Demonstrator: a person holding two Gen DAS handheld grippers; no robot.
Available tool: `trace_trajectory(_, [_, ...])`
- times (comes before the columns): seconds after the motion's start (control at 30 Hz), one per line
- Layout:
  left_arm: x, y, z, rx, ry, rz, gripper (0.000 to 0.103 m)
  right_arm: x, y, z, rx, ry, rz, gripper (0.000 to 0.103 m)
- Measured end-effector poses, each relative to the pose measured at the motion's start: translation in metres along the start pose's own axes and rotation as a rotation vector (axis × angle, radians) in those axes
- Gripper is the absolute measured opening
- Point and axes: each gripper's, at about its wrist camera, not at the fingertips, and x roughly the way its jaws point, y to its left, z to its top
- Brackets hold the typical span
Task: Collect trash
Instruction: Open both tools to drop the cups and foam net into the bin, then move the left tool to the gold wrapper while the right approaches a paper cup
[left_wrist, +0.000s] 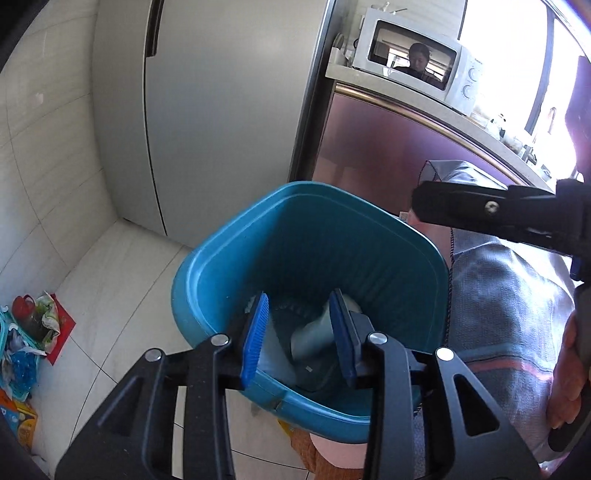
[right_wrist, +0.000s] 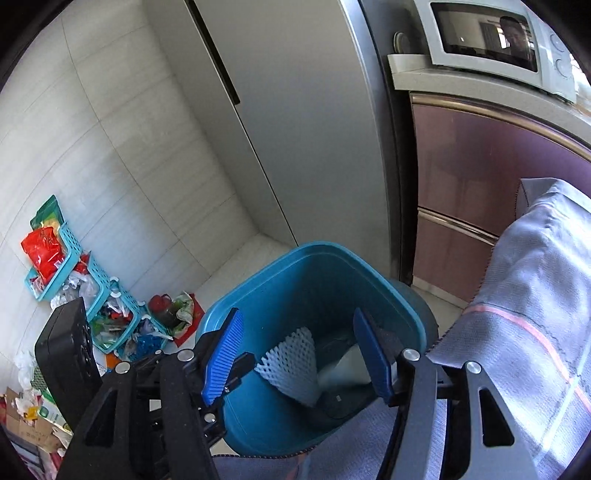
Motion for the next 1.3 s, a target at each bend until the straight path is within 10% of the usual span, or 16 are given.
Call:
trace_trajectory(0.27, [-0.04,-0.023,0.006,0.039,-0.113,-0.041,0.059,-0.053,-0.014,-0.011,0.023,-0.086,0.033,0.063])
trace_trajectory(0.53, [-0.082,-0.099,0.0,0.216,-0.175,-0.264,0.069,-0.145,-0.034,-0.044,0.004,-0.214,-0.052,0.066])
trace_trajectory(0.9, [-0.101,-0.216,-0.043,0.457,-0.084,-0.583,0.07,-0.259,-0.083,-0.124,0.11,-0.341,-0.306,0.066])
trace_trajectory(1.3, [-0.089,-0.277,-0.077,0.563,0.063,-0.742,0.072,-0.313,-0.124,-0.195,0.27,-0.38,-0.551,0.066])
